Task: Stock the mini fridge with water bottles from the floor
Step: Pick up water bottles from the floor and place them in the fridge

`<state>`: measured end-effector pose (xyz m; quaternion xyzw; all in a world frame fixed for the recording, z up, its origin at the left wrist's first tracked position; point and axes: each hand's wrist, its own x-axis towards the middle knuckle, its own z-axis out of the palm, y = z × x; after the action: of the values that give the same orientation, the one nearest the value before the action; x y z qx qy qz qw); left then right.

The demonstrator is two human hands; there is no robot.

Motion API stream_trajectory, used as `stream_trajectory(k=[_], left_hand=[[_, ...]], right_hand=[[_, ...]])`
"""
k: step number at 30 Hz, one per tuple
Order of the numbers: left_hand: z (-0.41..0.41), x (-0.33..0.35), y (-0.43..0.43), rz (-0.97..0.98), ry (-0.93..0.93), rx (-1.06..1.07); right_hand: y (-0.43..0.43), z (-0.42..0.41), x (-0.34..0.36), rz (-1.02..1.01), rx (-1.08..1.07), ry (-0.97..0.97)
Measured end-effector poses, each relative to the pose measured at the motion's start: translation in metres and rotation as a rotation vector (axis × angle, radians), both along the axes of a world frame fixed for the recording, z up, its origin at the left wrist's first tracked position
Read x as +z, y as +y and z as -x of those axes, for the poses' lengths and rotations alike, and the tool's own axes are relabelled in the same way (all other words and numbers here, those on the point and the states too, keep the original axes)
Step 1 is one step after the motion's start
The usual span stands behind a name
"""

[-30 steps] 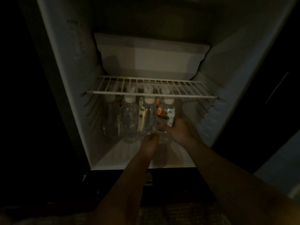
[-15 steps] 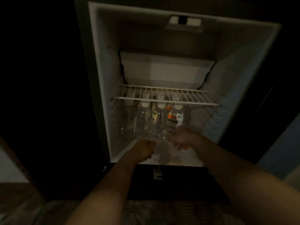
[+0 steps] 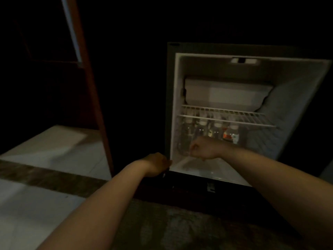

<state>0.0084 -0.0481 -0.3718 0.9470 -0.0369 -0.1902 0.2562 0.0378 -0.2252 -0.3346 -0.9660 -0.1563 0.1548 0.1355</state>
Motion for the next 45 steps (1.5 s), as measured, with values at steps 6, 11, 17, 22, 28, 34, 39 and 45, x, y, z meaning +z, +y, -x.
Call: stream_trajectory(k=[6, 11, 17, 22, 28, 34, 39, 45], left_hand=[[0.054, 0.015, 0.091, -0.105, -0.026, 0.064], [0.093, 0.021, 0.152, -0.181, 0.016, 0.146], [0.151, 0.018, 0.226, -0.332, 0.095, 0.290], [0.198, 0.010, 0.283, -0.452, 0.239, 0.397], [0.259, -0.029, 0.351, -0.487, 0.225, 0.704], [0.314, -0.072, 0.377, -0.444, 0.237, 1.049], [0.326, -0.090, 0.386, -0.280, 0.239, 1.110], [0.320, -0.099, 0.405, -0.230, 0.182, 1.152]], right_hand=[[0.067, 0.017, 0.020, 0.065, 0.173, -0.034], [0.136, 0.048, 0.022, 0.074, 0.290, -0.005], [0.228, 0.096, 0.006, 0.051, 0.381, 0.004], [0.277, 0.132, -0.023, 0.025, 0.512, 0.063], [0.318, 0.165, -0.063, 0.065, 0.633, 0.088], [0.342, 0.177, -0.089, 0.107, 0.699, 0.103], [0.360, 0.173, -0.099, 0.064, 0.668, 0.120], [0.376, 0.179, -0.113, 0.052, 0.682, 0.144]])
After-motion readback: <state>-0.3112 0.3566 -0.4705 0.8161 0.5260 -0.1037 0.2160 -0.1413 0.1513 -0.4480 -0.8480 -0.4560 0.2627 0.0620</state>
